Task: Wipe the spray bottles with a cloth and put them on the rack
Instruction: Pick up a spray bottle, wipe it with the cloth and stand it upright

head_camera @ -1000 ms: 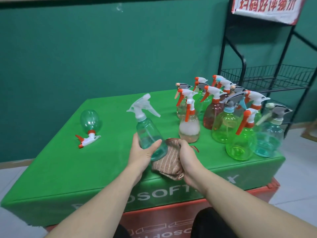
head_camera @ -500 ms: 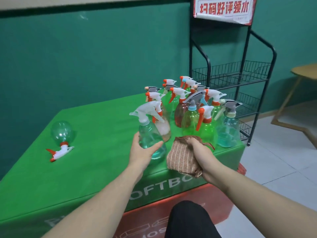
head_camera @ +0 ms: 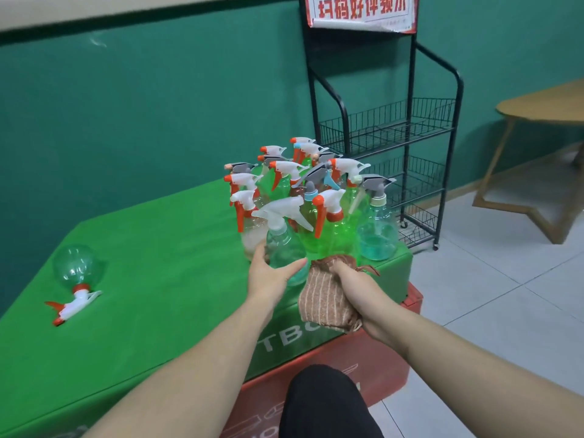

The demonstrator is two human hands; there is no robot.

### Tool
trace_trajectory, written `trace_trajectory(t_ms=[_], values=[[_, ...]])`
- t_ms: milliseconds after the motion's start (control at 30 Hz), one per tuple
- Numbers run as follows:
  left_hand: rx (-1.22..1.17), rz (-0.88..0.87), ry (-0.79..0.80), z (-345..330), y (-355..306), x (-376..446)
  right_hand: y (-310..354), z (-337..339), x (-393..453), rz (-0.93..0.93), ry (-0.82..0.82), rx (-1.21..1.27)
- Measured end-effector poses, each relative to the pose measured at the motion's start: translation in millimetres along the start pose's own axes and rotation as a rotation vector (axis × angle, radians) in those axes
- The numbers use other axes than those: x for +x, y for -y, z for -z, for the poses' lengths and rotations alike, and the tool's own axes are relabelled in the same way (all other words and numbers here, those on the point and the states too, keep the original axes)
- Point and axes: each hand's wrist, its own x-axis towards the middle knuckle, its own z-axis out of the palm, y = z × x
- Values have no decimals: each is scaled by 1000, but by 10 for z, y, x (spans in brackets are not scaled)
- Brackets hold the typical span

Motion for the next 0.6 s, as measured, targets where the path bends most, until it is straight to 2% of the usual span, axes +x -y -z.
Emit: trace_trajectory(t_ms=[333,600], values=[[40,-23,7,-51,-31,64,-81,-39,6,-29,28,-65],[62,-29,-7,450,96,-49,-33,-443,-187,-9,28,-126]])
